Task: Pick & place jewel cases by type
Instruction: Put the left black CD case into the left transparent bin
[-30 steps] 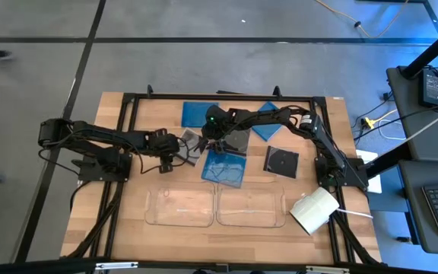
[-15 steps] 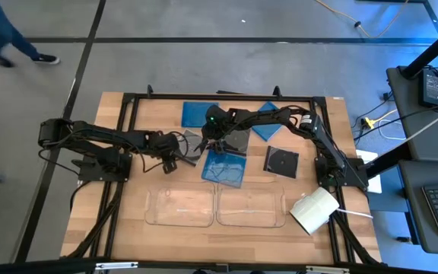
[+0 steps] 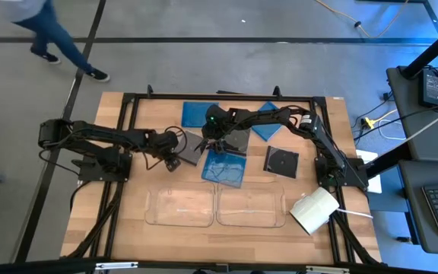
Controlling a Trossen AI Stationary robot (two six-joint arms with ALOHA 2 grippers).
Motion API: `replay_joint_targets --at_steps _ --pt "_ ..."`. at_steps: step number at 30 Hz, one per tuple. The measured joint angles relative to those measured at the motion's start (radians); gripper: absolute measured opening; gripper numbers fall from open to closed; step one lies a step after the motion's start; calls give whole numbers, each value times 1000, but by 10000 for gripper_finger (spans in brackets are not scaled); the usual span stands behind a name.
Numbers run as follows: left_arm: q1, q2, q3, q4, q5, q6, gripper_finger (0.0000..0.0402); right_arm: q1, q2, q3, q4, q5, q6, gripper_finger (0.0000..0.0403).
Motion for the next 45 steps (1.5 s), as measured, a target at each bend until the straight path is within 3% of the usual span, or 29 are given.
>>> replay_joint_targets --at_steps 9,24,45 --pt "39 0 0 0 49 -62 143 0 1 -1 8 -6 1 284" --pt "64 -10 18 -12 94 -39 141 -6 0 1 -29 -10 -9 284" --pt "63 -192 24 0 81 -61 141 -4 -1 1 -61 -5 -7 284"
